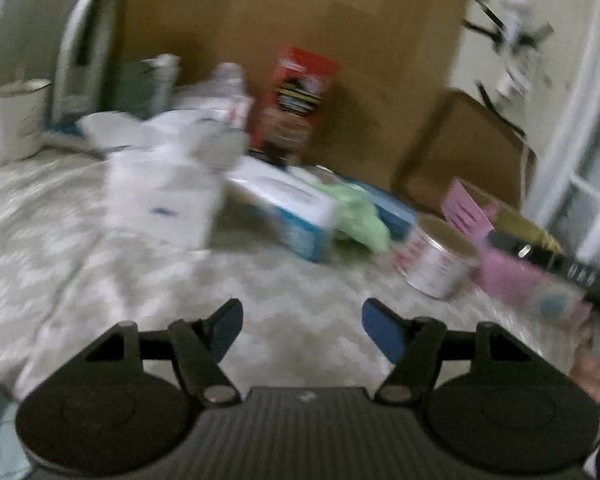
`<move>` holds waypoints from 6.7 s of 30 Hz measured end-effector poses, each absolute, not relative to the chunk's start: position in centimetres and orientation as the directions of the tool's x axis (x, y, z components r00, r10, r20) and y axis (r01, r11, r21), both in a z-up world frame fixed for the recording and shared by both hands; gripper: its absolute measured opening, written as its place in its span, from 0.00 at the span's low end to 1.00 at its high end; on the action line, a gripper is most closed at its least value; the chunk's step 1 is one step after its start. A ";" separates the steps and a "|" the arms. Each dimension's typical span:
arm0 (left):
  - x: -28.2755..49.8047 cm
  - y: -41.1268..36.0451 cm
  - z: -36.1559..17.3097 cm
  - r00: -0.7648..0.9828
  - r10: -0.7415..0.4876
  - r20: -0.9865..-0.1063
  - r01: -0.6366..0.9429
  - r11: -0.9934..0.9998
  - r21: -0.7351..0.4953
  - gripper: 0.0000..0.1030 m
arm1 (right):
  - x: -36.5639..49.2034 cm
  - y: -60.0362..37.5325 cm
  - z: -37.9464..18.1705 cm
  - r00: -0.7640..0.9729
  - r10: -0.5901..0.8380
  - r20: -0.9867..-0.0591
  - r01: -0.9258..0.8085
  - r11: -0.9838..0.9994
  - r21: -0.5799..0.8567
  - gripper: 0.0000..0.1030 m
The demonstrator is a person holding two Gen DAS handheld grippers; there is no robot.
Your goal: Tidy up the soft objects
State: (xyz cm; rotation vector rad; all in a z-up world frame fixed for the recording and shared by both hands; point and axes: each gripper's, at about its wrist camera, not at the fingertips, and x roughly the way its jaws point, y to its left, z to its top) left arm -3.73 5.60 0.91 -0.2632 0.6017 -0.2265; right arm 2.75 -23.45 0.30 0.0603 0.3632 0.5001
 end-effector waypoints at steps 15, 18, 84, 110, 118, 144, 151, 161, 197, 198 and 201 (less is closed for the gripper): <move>-5.2 11.5 1.2 0.852 -0.276 -0.444 0.081 0.909 -0.409 0.66 | 7.1 -14.1 0.0 0.560 0.664 -0.495 -0.614 0.734 0.291 0.32; -5.6 11.7 1.7 0.857 -0.292 -0.424 0.102 0.903 -0.416 0.67 | 5.5 -18.9 0.3 0.427 0.788 -0.444 -0.554 0.616 0.560 0.38; -0.9 8.5 -0.3 0.836 -0.151 -0.527 0.048 0.978 -0.204 0.64 | 4.5 -18.1 1.3 0.789 0.491 -0.371 -0.541 0.840 -0.038 0.39; -3.7 9.0 1.5 0.811 -0.350 -0.470 0.162 0.904 -0.395 0.65 | -0.8 -16.1 -3.2 0.804 0.334 -0.491 -0.414 0.908 -0.061 0.42; -3.0 6.5 1.6 0.762 -0.407 -0.504 0.228 0.897 -0.380 0.70 | -2.5 -17.6 -3.5 0.740 0.480 -0.471 -0.520 0.852 0.051 0.71; 2.8 -6.5 6.3 0.612 -0.649 -0.452 0.533 0.761 -0.371 0.21 | -1.8 -24.6 -0.3 0.912 0.321 -0.255 -0.332 0.943 -0.001 0.12; 5.4 -16.6 8.3 0.627 -0.650 -0.428 0.608 0.753 -0.252 0.49 | 3.6 -33.5 0.0 0.953 0.047 -0.298 -0.041 0.999 0.028 0.34; 2.9 -10.6 6.6 0.681 -0.589 -0.436 0.531 0.807 -0.260 0.50 | 2.7 -37.0 -1.4 0.958 -0.079 -0.277 0.098 0.994 0.055 0.63; 1.4 11.5 -1.1 0.840 -0.265 -0.474 0.115 0.940 -0.322 0.50 | 5.3 -12.3 -1.7 0.672 0.489 -0.555 -0.606 0.795 -0.034 0.46; 1.3 11.4 -1.1 0.833 -0.279 -0.478 0.123 0.935 -0.331 0.49 | 4.1 -13.2 -1.9 0.674 0.490 -0.553 -0.611 0.791 -0.044 0.46; 1.0 10.2 -1.0 0.805 -0.330 -0.492 0.152 0.917 -0.368 0.49 | 2.0 -15.7 -2.5 0.678 0.484 -0.554 -0.587 0.809 -0.012 0.46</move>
